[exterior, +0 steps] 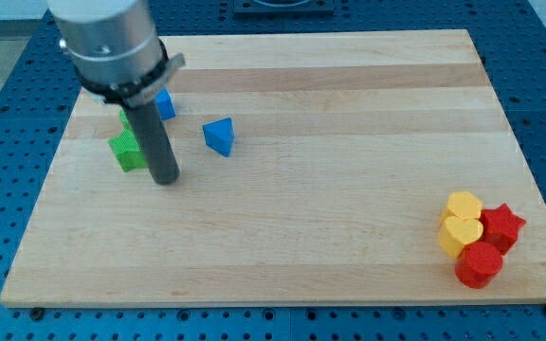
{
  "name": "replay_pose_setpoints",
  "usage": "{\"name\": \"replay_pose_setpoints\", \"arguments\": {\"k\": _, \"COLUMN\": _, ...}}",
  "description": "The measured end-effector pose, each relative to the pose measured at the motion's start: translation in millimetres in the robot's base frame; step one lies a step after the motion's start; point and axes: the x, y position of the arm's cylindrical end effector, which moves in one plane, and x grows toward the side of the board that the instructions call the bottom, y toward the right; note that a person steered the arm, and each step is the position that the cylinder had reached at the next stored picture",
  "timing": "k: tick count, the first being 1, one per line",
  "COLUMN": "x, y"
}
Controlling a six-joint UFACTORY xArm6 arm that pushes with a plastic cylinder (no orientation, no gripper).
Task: Push the green star into the green circle
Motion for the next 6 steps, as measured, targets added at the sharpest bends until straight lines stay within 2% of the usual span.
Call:
{"name": "replay_pose_setpoints", "arguments": {"k": 1, "x": 44, "y": 4}}
{"name": "replay_pose_setpoints", "arguments": {"k": 2, "x": 49, "y": -21}}
{"name": "replay_pose_setpoints", "arguments": {"k": 3, "x": 28, "y": -62}}
{"name": "replay_pose_setpoints", "arguments": {"k": 6, "x": -63, "y": -61}}
